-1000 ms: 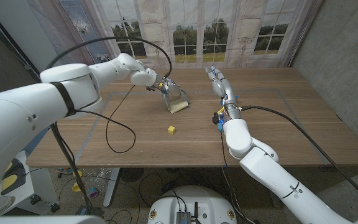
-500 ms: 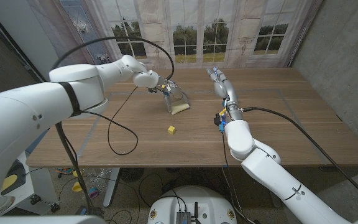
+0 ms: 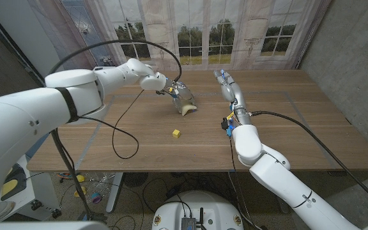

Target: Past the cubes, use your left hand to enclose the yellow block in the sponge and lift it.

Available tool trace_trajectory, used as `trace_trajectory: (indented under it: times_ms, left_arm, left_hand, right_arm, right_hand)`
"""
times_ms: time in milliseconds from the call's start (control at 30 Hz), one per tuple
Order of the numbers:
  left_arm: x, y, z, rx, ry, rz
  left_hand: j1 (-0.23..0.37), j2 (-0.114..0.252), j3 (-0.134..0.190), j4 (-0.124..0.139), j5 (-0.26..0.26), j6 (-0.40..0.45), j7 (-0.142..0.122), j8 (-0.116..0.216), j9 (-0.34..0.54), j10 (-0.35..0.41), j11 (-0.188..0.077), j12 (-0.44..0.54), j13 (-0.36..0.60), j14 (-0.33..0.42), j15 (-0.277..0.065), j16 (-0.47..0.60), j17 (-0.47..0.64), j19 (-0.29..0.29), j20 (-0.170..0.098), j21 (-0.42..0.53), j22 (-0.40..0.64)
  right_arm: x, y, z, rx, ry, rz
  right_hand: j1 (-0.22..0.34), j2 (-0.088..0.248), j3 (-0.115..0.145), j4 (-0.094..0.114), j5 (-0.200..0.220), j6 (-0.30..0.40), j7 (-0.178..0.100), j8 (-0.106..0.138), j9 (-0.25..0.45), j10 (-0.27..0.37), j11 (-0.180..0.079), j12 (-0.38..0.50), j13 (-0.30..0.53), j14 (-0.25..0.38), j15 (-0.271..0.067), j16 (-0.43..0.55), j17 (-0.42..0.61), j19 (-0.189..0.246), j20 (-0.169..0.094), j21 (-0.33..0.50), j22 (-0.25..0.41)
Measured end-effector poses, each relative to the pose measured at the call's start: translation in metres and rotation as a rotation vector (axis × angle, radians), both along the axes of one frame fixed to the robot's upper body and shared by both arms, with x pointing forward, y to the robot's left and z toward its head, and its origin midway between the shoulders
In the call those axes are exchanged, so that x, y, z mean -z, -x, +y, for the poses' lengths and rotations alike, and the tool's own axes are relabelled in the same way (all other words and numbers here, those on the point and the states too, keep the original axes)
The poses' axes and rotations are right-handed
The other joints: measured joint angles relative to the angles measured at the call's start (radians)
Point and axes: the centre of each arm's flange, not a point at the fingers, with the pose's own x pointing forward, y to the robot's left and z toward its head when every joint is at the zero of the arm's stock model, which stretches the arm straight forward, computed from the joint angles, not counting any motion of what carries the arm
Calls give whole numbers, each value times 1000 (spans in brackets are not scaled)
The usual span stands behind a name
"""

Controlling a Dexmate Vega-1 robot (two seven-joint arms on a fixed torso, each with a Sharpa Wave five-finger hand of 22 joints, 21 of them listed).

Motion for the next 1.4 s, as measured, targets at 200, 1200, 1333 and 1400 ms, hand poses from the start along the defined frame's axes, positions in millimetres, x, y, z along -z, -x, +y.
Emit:
trace_trajectory:
  times_ms: [200, 1200, 1333, 1400]
  left_arm:
    - [2, 1, 1, -1, 5, 1]
    - [-24, 49, 6, -13, 69, -92]
    - [-27, 61, 5, -15, 88, -110]
    - [-27, 65, 5, -21, 93, -115]
  left_hand:
    - [27, 28, 22, -11, -22, 11, 11, 0, 0, 17, 18, 1, -2, 34, -2, 0, 0, 13, -2, 0, 1]
    - [4, 16, 18, -7, -48, 116, -25, -31, 8, 114, -58, -26, 5, 66, -1, -6, -2, 14, -4, -8, 5]
    - [4, 16, 18, -7, -48, 116, -25, -31, 8, 114, -58, -29, 5, 67, -3, -6, -2, 14, -4, -8, 5]
    - [4, 16, 14, -3, -48, 116, -25, -31, 8, 114, -58, -30, 5, 67, -3, -10, -2, 14, -4, -8, 5]
  right_arm:
    - [1, 2, -1, 3, 3, -6]
    - [13, 3, -13, -29, -12, -25]
    - [16, 2, -17, -39, -14, -25]
    - [18, 1, -20, -46, -14, -29]
  right_hand:
    - [0, 0, 0, 0, 0, 5, 2, 0, 0, 6, -2, 0, 0, 4, -4, 0, 0, 5, -5, 0, 0]
    - [0, 0, 0, 0, 0, 5, 2, 0, 0, 7, -4, 0, 0, 9, -2, 0, 0, 5, -5, 0, 0]
    - [0, 0, 0, 0, 0, 5, 2, 0, 0, 7, -4, 0, 0, 9, -2, 0, 0, 5, -5, 0, 0]
    - [0, 0, 0, 0, 0, 5, 2, 0, 0, 7, -4, 0, 0, 9, -2, 0, 0, 5, -5, 0, 0]
